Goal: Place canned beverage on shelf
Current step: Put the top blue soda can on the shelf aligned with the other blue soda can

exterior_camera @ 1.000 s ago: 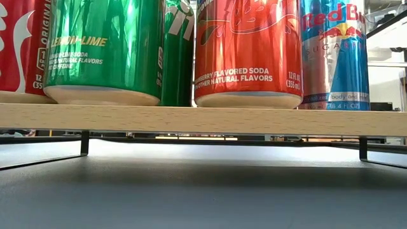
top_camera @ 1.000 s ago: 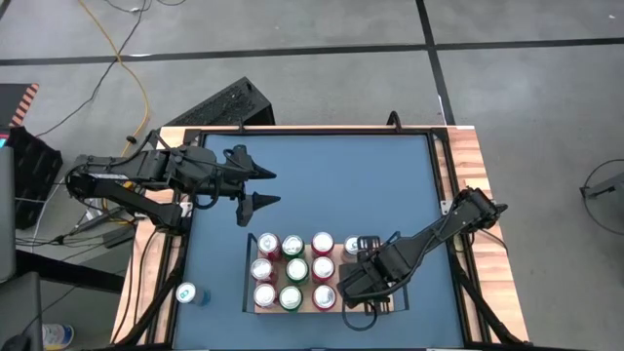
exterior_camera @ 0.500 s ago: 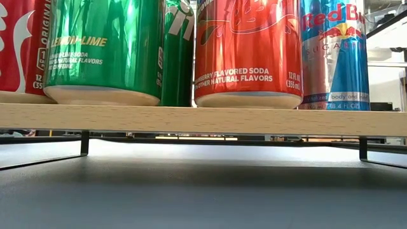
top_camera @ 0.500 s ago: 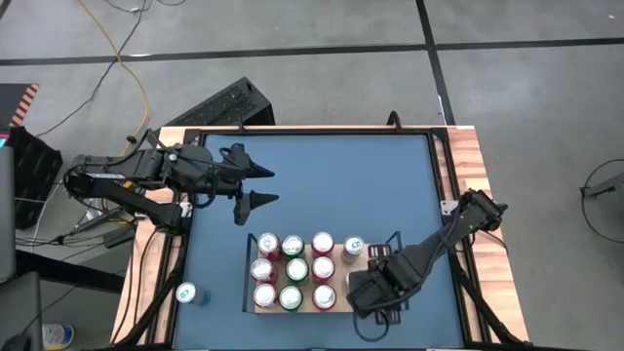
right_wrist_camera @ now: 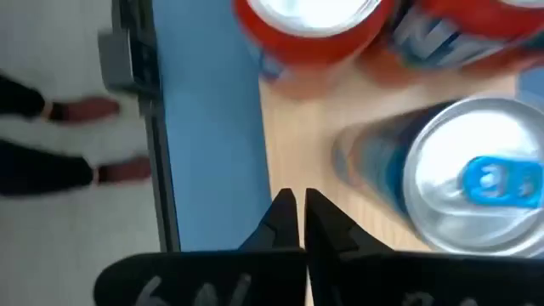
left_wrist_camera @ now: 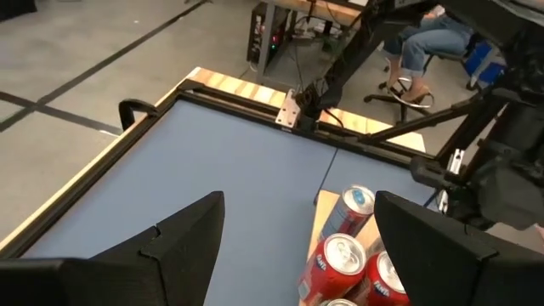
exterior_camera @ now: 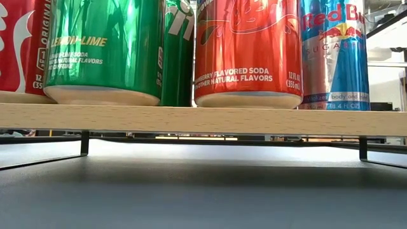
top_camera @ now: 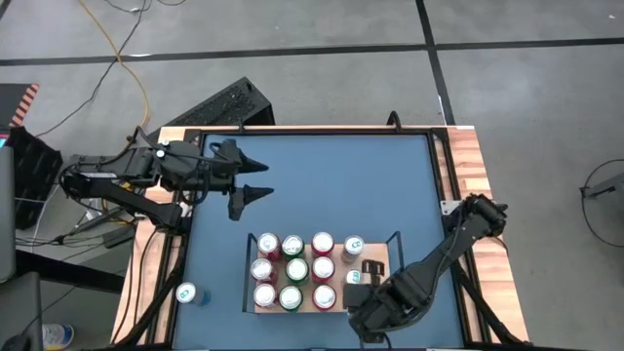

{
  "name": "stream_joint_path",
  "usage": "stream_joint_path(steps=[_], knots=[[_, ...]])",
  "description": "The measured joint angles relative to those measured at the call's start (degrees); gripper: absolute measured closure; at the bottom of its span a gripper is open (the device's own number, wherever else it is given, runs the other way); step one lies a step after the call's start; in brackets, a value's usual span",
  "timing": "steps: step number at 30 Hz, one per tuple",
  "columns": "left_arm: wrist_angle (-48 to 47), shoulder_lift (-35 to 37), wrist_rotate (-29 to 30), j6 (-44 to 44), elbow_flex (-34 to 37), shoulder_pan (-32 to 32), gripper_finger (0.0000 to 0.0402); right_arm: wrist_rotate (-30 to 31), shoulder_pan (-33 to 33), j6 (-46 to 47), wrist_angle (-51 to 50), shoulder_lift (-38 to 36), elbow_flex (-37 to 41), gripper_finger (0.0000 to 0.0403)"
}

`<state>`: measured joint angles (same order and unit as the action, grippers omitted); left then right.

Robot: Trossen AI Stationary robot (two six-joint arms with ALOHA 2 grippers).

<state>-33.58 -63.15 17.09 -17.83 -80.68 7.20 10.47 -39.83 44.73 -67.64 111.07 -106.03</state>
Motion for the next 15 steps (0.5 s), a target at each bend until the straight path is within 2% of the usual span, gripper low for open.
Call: stream_joint_path(steps=[4, 9, 15], knots=[[-0.13, 0.05, -0.12, -0.66, 0.00, 0.00, 0.0113, 0.08, 1.26, 0.62, 1.19, -0.02, 1.45, 0.0382], [-0.37, 0.06, -0.14, -1.28, 0.00, 0.00, 0.0113, 0.33, 2.28, 1.49, 0.71, -0.06, 2.50, 0.0400], [-0.70, 0.27, -0.38, -0.71, 0.02, 0.00, 0.0113, 1.44, 3.08, 1.82, 0.13, -0.02, 2.50, 0.0400]])
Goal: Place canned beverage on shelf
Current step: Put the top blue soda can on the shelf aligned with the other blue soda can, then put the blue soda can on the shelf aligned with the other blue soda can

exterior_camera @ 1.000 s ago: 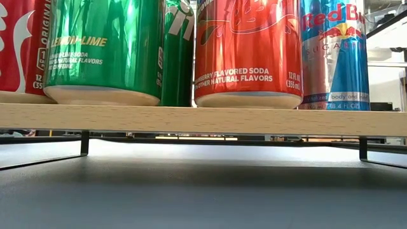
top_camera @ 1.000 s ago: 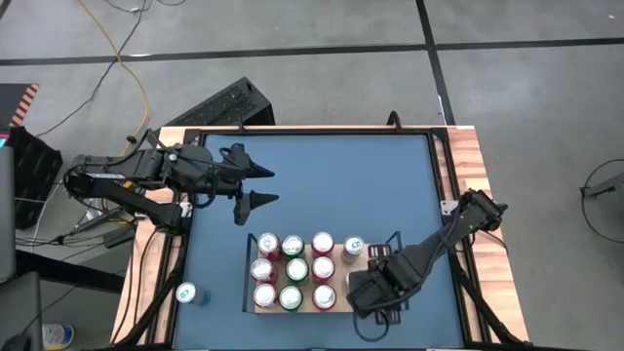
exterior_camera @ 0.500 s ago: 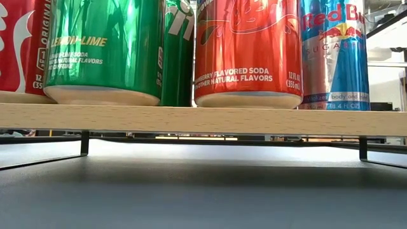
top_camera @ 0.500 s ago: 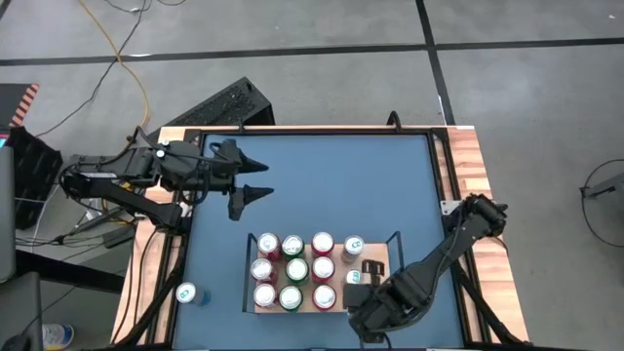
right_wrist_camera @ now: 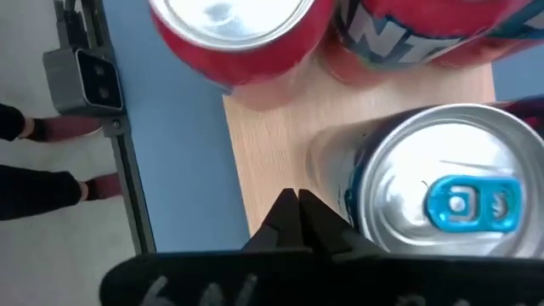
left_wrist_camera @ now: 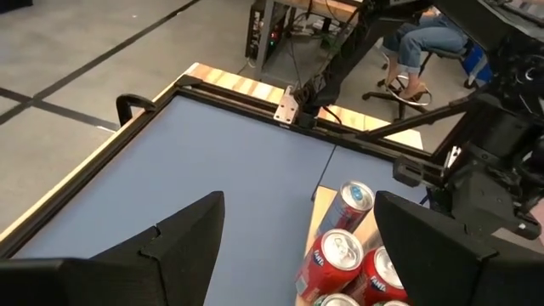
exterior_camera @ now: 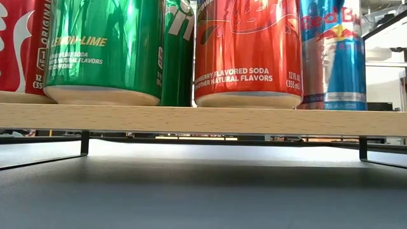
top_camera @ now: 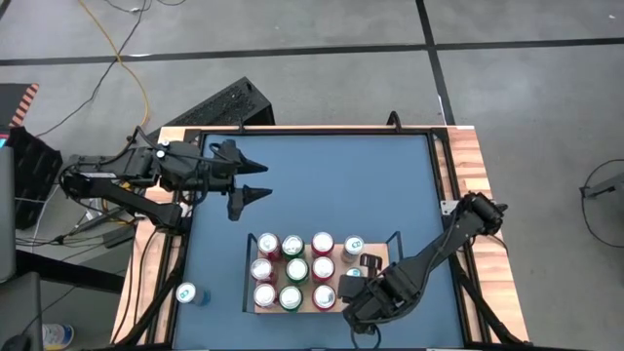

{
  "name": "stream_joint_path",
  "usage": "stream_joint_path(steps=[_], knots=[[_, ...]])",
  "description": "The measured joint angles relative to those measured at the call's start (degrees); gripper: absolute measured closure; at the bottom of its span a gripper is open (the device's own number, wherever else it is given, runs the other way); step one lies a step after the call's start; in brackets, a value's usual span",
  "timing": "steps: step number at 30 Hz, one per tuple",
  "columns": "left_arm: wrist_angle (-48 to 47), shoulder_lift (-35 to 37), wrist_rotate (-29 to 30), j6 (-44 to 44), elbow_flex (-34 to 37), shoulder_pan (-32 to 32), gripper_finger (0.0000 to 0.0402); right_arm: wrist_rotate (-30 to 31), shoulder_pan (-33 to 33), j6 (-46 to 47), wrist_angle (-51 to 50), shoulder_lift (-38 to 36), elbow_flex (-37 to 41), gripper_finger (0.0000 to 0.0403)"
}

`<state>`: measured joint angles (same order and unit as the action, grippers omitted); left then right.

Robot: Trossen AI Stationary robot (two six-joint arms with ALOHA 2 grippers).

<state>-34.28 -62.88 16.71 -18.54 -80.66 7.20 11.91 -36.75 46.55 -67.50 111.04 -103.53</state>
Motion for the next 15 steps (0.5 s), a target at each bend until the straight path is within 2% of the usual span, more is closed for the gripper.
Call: stream_joint_path(steps=[9, 15], knots=[[-4.19, 2.36, -0.29, -0.18, 0.01, 0.00, 0.0113, 0.05, 0.37, 0.24, -1.72, 0.00, 0.00, 0.0402], [-4.18, 3.52, -4.71, -0.64, 0.02, 0.02, 0.0113, -0.04, -1.73, 2.62, -4.72, 0.00, 0.00, 0.0402]])
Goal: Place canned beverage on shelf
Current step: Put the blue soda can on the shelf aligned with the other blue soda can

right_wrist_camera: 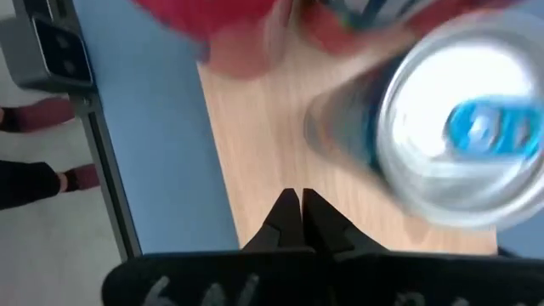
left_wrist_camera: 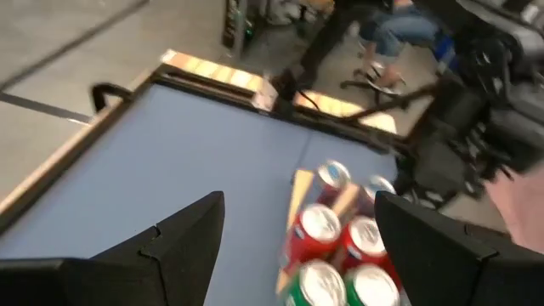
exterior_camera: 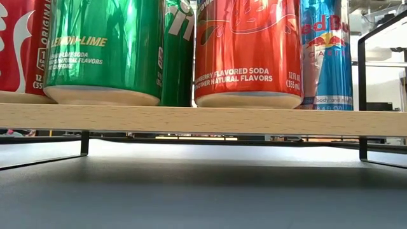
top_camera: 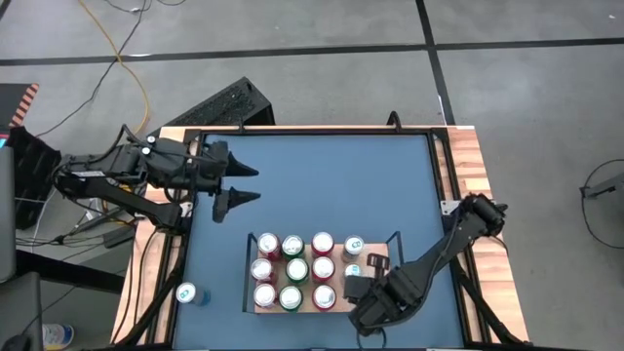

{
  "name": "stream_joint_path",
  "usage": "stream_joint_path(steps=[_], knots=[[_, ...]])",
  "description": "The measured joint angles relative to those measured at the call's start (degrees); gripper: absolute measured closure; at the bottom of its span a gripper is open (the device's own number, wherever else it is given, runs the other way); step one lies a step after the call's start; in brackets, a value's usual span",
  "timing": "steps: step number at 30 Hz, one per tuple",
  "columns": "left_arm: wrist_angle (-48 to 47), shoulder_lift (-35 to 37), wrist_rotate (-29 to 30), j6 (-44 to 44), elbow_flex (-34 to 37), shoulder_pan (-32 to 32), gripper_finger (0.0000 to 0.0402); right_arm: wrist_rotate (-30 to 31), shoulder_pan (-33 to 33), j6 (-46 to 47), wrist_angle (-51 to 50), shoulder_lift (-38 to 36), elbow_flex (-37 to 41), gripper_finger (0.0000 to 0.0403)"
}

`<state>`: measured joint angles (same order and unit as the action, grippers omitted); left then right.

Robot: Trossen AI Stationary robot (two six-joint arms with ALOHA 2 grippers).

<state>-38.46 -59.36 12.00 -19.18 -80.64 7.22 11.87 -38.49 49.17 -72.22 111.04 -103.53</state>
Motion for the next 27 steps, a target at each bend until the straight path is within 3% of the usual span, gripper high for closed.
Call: stream_joint_path(steps=[6, 14, 21, 27], knots=[[-7.01, 0.05, -3.93, -0.34, -1.57, 6.22, 0.0113, -1.01, -4.01, 4.71, -1.71, -0.20, -0.61, 0.0402], [-19.25, -6.94, 0.72, -8.02, -7.73, 24.06, 0.0113, -1.85, -9.01, 14.77, -6.87, -0.52, -2.68, 0.0386], [-26.11, -14.23, -6.95, -32.13, -8.15, 33.74, 0.0113, -1.14, -10.33, 19.87, -7.77, -0.52, -2.69, 0.0285], [-38.24, -18.40, -7.01, -49.71, -8.11, 41.84, 0.0113, 2.61, -9.69, 19.65, -7.82, -0.52, -2.69, 0.0175]])
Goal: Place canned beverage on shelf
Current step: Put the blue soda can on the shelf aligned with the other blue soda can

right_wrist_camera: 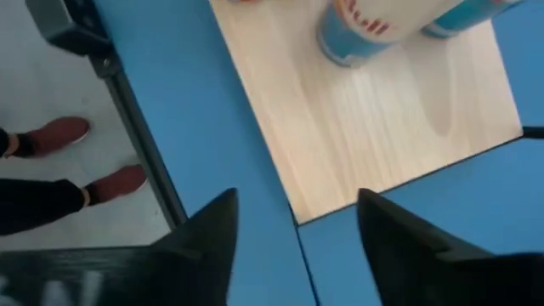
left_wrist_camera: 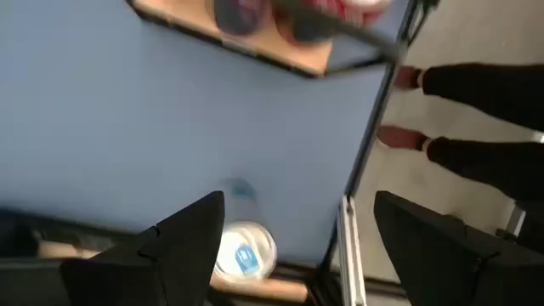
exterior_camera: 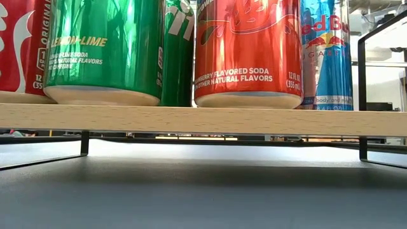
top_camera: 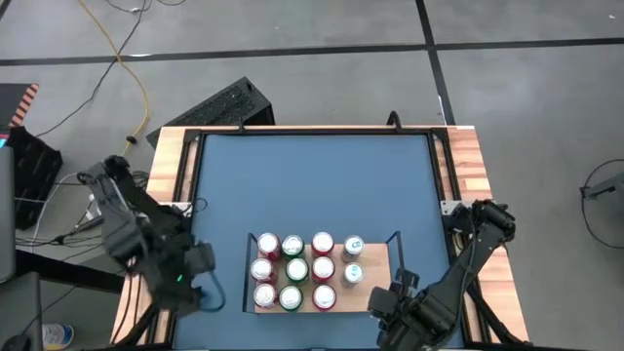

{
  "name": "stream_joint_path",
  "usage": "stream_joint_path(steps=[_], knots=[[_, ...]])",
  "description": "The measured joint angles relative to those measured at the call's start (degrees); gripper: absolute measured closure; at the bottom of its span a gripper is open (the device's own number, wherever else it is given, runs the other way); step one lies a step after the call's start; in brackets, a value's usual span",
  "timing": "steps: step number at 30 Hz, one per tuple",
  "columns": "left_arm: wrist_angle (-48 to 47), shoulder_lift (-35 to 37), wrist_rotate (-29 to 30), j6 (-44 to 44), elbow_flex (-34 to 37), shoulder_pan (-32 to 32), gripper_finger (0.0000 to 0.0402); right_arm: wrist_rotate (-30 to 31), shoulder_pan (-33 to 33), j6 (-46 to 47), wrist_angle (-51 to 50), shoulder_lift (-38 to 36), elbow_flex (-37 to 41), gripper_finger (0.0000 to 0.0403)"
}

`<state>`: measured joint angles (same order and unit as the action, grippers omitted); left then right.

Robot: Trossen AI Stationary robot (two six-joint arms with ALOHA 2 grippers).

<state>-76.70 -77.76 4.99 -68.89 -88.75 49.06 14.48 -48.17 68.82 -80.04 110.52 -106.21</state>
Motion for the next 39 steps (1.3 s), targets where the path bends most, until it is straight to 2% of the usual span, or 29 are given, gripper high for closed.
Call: stream_joint_path(steps=[4, 9, 11, 15, 19, 24, 33, 36, 39], knots=[[1.64, -1.20, 3.71, -7.77, 0.00, 7.32, 0.0113, 0.70, 0.86, -0.11, 0.03, 0.00, 0.00, 0.0127], [5.81, -3.93, 12.11, -11.33, -0.02, 13.59, 0.0113, 1.93, 2.14, -0.37, 0.08, 0.39, 0.06, 0.0106], [3.57, -5.34, 10.77, -11.99, -0.03, 14.10, 0.0113, 2.41, 2.34, -0.43, 0.56, 0.39, 0.71, 0.0105], [-5.57, -8.50, 3.68, -15.85, 0.05, 14.39, 0.0113, 2.43, 3.03, -0.44, 1.25, 0.39, 2.08, 0.0104], [-6.72, -9.15, 6.82, -17.84, 0.05, 16.95, 0.0113, 2.43, 3.27, -0.35, 1.40, 0.42, 2.78, 0.0104], [-8.33, -9.05, 7.89, -23.01, 0.68, 19.96, 0.0101, 4.09, 3.36, -0.24, 2.36, 0.42, 2.75, 0.0104], [-4.79, -3.60, 11.43, -38.39, 12.81, 28.74, 0.0088, 4.81, 3.70, 0.34, 3.99, 0.40, 2.75, 0.0104], [-3.20, -1.59, 13.53, -39.59, 15.04, 29.48, 0.0087, 4.81, 3.73, 0.17, 3.99, 0.42, 2.75, 0.0104], [-1.84, -1.20, 16.79, -36.26, 15.83, 28.96, 0.0087, 4.85, 3.77, 0.20, 4.25, 0.40, 2.75, 0.0104]])
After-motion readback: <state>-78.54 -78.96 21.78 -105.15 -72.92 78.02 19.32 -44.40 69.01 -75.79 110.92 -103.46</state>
